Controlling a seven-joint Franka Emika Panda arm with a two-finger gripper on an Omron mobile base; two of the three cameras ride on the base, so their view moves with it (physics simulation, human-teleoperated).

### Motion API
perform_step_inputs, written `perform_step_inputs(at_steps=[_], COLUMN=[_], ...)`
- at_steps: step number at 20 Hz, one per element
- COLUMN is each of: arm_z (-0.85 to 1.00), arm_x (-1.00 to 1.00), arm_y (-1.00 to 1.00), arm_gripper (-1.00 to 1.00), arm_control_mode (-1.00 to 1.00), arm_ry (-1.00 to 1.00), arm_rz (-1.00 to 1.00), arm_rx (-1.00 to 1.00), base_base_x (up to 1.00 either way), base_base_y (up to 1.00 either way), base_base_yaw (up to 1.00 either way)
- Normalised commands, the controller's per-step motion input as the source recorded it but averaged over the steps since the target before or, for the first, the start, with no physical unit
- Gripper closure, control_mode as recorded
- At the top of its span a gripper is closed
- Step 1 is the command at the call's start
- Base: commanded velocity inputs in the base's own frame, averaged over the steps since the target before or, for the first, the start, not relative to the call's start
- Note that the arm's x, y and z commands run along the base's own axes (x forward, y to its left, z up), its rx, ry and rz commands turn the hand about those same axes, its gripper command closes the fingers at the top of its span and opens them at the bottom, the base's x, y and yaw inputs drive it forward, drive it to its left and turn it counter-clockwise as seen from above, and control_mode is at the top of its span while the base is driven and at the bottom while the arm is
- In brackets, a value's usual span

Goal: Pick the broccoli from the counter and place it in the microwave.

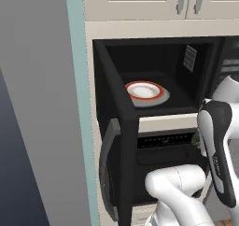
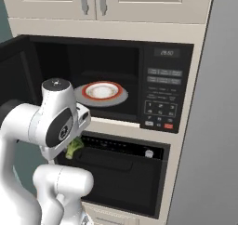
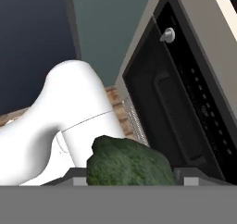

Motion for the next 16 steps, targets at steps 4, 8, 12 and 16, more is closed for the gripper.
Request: perform_step_inputs(at_steps=[4, 8, 12, 16], arm_z=[0.0, 0.07, 0.41, 0.36], arm_x=[0.0, 0.17, 0.66, 0.71], arm_y=[0.0, 0.12, 0.67, 0.95], arm_gripper=[1.0, 1.0, 1.0, 1.0], arm_control_mode=[1.0, -1.0, -1.0, -1.0], arm_ry=[0.0, -0.08, -0.25, -0.21], arm_rz=[0.0, 0.0, -0.14, -0.4], arm_rx=[0.0, 0.01, 0.15, 0.15], base_base_x=[0.06, 0.02, 0.0, 0.0], base_base_y=[0.03, 0.0, 0.0, 0.0], base_base_yaw=[-0.01, 0.0, 0.0, 0.0])
